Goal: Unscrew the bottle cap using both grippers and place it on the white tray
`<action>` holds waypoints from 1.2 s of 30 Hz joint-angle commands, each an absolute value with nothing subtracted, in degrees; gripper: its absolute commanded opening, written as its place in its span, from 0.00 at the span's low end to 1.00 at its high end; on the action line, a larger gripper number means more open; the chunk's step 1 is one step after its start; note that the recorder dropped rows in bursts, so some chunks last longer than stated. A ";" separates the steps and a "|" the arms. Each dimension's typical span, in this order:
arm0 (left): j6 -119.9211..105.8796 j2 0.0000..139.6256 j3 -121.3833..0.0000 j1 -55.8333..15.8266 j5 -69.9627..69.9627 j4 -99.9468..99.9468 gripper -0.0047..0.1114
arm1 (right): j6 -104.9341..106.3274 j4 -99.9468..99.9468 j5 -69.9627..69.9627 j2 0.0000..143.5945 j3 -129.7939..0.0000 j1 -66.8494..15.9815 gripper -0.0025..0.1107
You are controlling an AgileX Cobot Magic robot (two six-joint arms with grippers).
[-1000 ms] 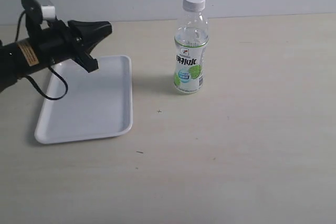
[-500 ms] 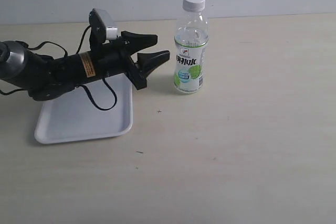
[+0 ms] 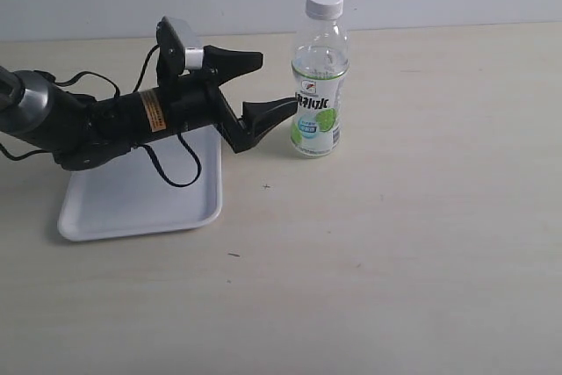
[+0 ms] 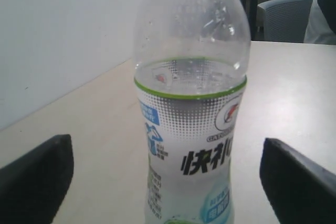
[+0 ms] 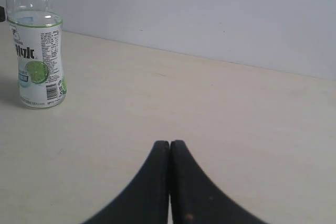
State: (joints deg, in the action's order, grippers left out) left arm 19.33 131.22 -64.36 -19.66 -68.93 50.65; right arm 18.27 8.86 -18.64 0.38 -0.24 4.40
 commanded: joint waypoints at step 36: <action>13.92 143.01 -77.50 -29.17 -62.42 41.44 0.83 | 18.35 8.99 -17.79 0.00 0.00 4.83 0.02</action>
